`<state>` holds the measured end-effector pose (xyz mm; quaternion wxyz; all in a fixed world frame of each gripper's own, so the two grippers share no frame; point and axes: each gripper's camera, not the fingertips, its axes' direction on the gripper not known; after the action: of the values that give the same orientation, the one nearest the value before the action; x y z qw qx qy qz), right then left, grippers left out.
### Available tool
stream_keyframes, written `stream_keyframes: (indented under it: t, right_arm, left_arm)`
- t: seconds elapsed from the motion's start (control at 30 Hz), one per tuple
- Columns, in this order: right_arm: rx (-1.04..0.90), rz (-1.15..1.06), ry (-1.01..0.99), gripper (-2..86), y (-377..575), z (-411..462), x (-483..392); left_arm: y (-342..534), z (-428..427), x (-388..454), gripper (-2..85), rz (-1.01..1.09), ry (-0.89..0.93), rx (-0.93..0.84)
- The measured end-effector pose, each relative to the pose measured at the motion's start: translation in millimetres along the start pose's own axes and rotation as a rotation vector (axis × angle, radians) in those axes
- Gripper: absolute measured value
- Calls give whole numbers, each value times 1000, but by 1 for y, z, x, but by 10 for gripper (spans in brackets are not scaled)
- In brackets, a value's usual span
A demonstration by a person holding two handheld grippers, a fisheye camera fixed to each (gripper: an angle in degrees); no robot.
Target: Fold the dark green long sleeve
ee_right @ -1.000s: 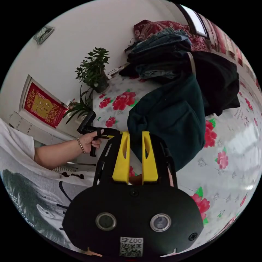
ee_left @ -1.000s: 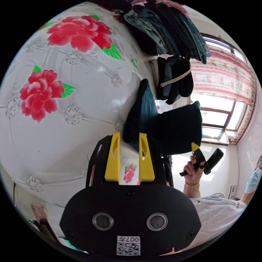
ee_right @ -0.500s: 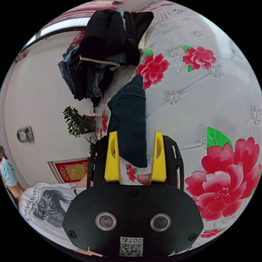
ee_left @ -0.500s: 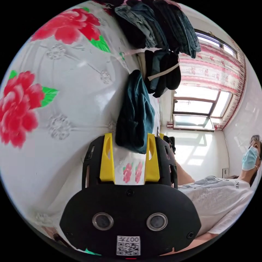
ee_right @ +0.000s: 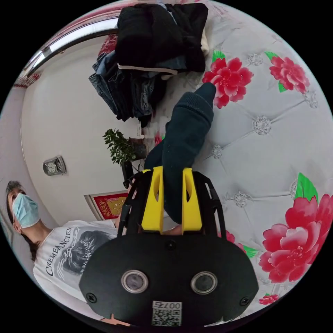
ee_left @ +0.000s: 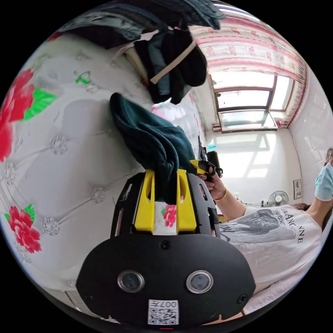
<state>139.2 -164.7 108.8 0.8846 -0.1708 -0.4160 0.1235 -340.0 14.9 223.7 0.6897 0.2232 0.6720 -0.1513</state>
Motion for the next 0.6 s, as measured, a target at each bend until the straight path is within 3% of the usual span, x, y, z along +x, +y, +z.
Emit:
stream_keyframes:
  t: [0.23,0.3,0.4,0.47,0.6]
  right_arm:
    - [171,-331,-38,45,-35,-88,-139]
    - [265,-481,-25,48,-48,-113,-197]
    - [405,-542,-33,57,-78,-128,-245]
    - [476,-486,-56,65,-105,-125,-252]
    - [496,-314,80,89,-155,-84,-216]
  left_arm:
    - [-99,-20,123,89,317,113,129]
    - [-148,-34,181,91,484,96,181]
    - [-207,-42,233,94,578,-23,280]
    - [-234,-31,238,102,604,-150,335]
    - [-254,35,134,116,351,-303,277]
